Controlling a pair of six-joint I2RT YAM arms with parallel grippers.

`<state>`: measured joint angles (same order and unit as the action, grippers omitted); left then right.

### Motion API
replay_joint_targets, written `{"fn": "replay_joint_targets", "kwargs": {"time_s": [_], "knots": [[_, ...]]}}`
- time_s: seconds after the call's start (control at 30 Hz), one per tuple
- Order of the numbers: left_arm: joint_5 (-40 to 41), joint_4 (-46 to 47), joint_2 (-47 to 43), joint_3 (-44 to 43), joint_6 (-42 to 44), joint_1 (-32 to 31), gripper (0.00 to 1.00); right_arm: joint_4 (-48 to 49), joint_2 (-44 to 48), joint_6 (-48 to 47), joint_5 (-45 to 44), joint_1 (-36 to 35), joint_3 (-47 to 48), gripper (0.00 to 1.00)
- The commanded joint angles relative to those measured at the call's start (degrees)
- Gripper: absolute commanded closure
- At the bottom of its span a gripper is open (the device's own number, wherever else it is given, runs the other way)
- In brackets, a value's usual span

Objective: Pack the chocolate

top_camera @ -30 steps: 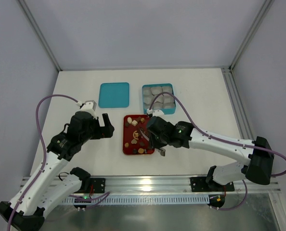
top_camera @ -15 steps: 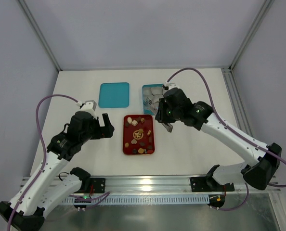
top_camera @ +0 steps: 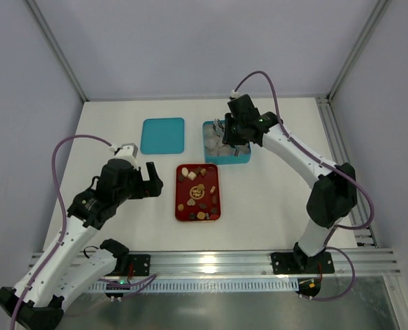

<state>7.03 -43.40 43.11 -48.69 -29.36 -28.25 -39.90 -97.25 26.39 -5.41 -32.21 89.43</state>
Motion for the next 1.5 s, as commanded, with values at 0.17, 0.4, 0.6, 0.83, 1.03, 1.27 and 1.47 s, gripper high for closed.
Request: {"fn": "replay_joint_targets", "kwargs": {"time_s": [0.17,0.4,0.6,0.83,1.03,1.27,1.47], "knots": [[0.88,1.03,0.22,-0.01,0.54,-0.23,0.0,1.76,-8.83,-2.49,0.84,1.27,10.59,0.78],[0.88,1.03,0.3,0.08,0.54,-0.14,0.0,2.02,-11.91,-1.87,1.72,1.27,10.95,0.78],[0.8,1.12,0.13,-0.01,0.62,-0.14,0.0,2.19,-13.14,-1.61,2.24,1.27,10.33,0.77],[0.8,1.12,-0.05,-0.01,0.62,-0.23,0.0,1.76,-13.75,-1.96,1.54,1.27,11.29,0.7],[0.8,1.12,-0.05,-0.01,0.62,-0.14,0.0,0.88,-14.02,-2.31,1.28,1.27,12.52,0.63],[0.71,1.12,-0.05,-0.01,0.54,-0.14,0.0,0.0,-13.4,-2.31,1.1,1.27,13.4,0.59],[0.71,1.12,-0.05,-0.09,0.54,-0.14,0.0,-2.02,-9.54,-2.57,-0.39,1.27,13.5,0.6]]}}
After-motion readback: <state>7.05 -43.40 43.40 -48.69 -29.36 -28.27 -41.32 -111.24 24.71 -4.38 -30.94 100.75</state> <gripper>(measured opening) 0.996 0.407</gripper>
